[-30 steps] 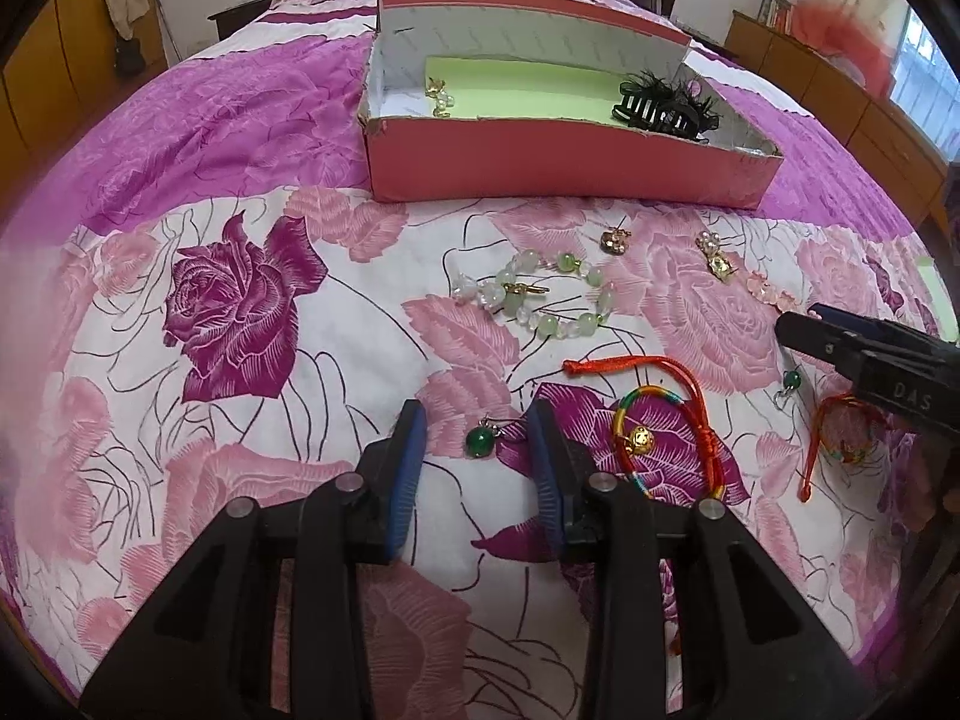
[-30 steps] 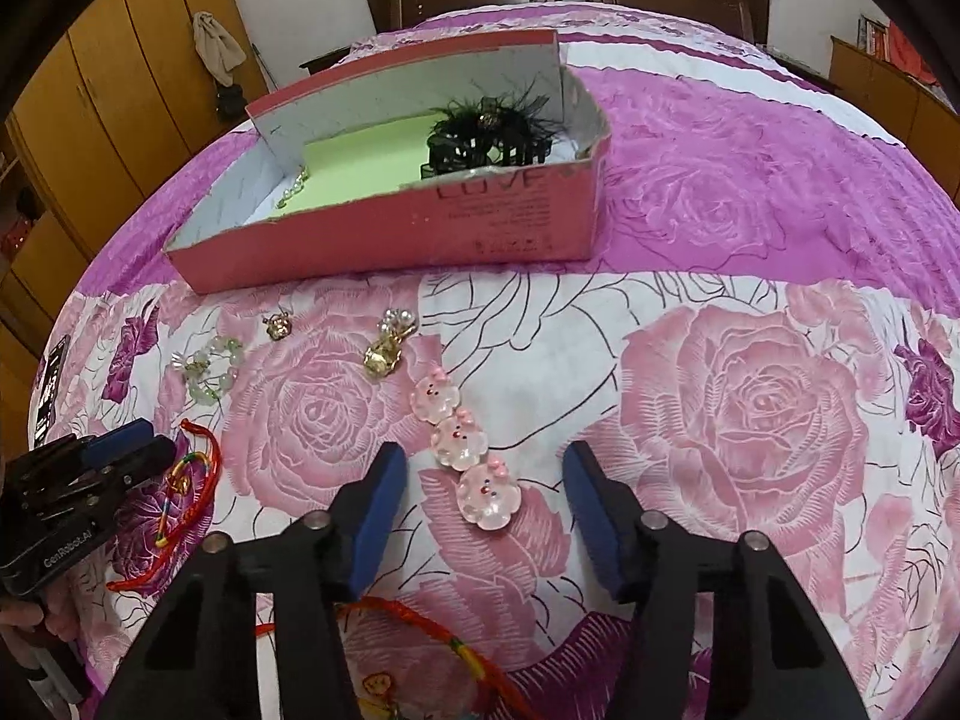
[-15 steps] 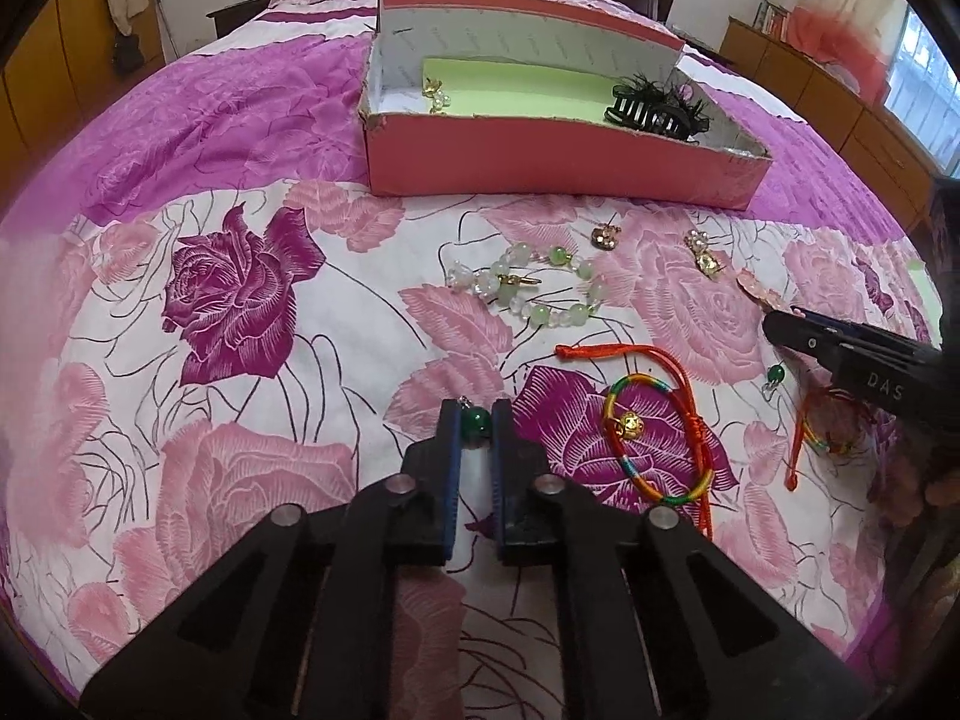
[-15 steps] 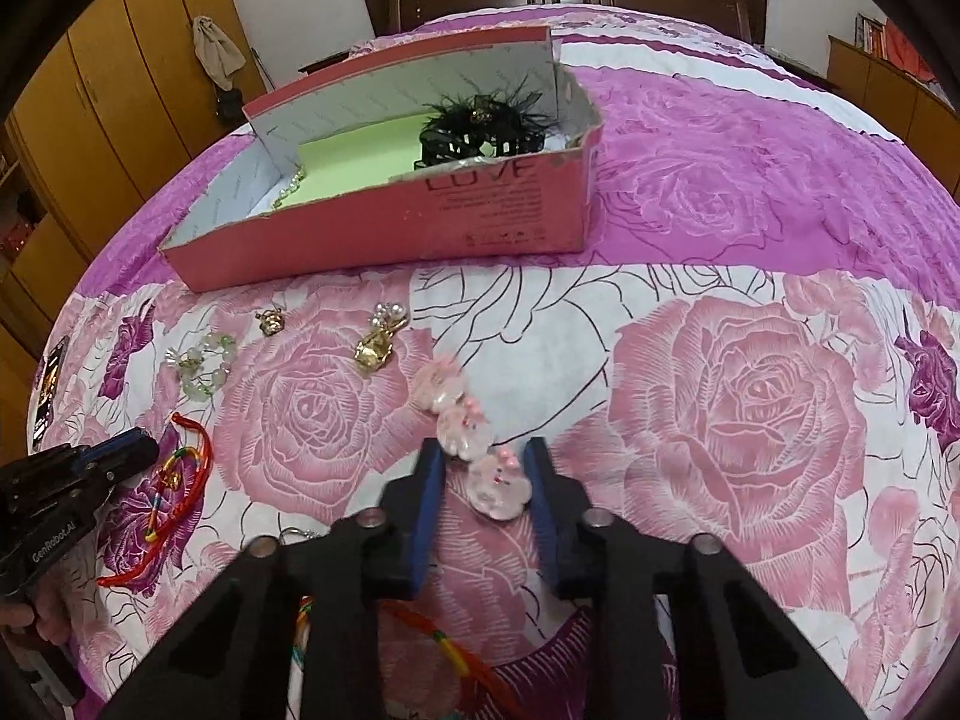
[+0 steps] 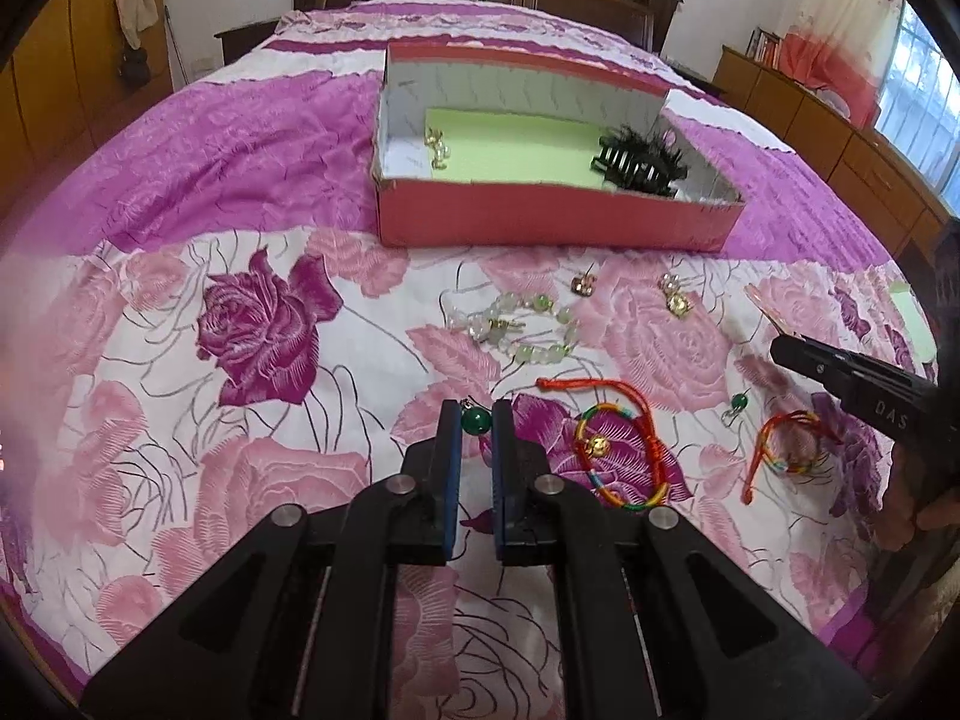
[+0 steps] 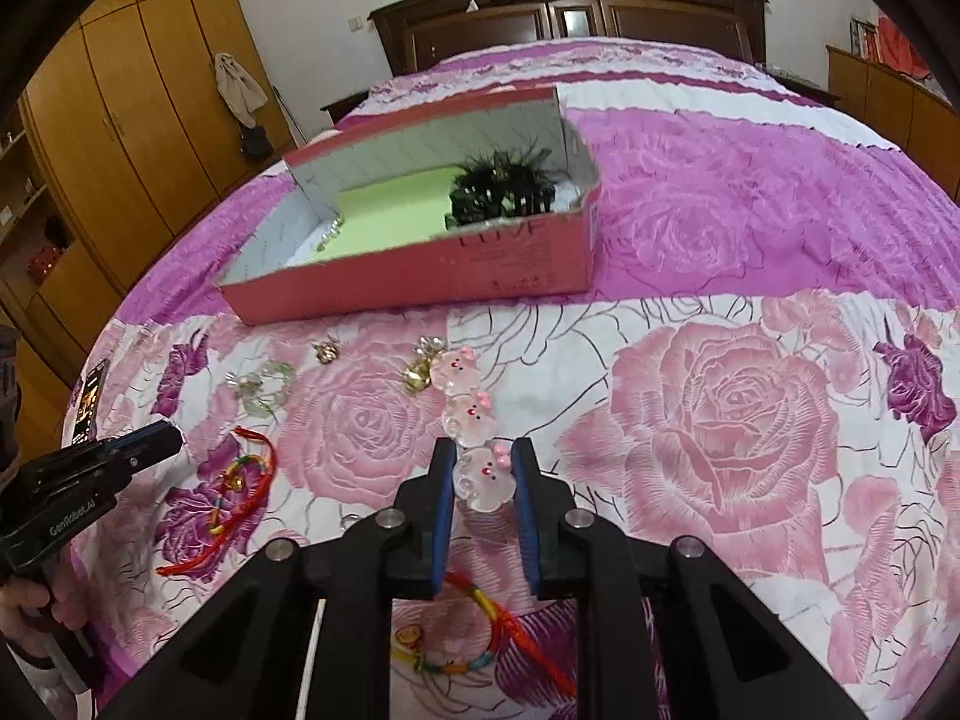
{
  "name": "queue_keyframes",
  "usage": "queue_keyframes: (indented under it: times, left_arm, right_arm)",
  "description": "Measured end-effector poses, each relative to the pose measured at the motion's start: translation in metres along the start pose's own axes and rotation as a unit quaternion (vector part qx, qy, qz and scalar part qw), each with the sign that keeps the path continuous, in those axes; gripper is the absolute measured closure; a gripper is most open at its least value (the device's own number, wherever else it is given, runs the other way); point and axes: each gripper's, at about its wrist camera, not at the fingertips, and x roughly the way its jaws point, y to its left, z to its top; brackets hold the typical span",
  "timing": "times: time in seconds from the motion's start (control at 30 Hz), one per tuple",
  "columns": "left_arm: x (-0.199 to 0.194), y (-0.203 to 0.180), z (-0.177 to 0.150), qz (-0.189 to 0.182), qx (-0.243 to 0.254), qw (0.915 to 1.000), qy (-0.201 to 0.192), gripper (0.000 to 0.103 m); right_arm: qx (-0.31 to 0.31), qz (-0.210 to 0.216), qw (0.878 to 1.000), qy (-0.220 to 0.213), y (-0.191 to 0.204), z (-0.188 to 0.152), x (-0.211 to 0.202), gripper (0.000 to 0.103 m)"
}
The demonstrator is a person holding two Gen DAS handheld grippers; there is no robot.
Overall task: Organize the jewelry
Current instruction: 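Grasp the green bead earring with left tool while right tool grasps pink pig charms, then carry both items into the pink box and open both tools to release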
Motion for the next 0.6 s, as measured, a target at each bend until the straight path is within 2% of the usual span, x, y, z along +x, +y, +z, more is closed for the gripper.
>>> queue_keyframes:
  times: [0.3,0.6]
  left_arm:
    - [-0.015,-0.003,0.011,0.003,0.005,0.9996,-0.027,0.102]
    - [-0.023,-0.01,0.04,0.003,0.02,0.9979,-0.061,0.102]
  right_arm:
    - [-0.006,0.01,1.0,-0.026,0.009,0.007,-0.02,0.083]
    - [-0.022,0.022,0.998,-0.049,0.023,0.029,-0.026,0.083]
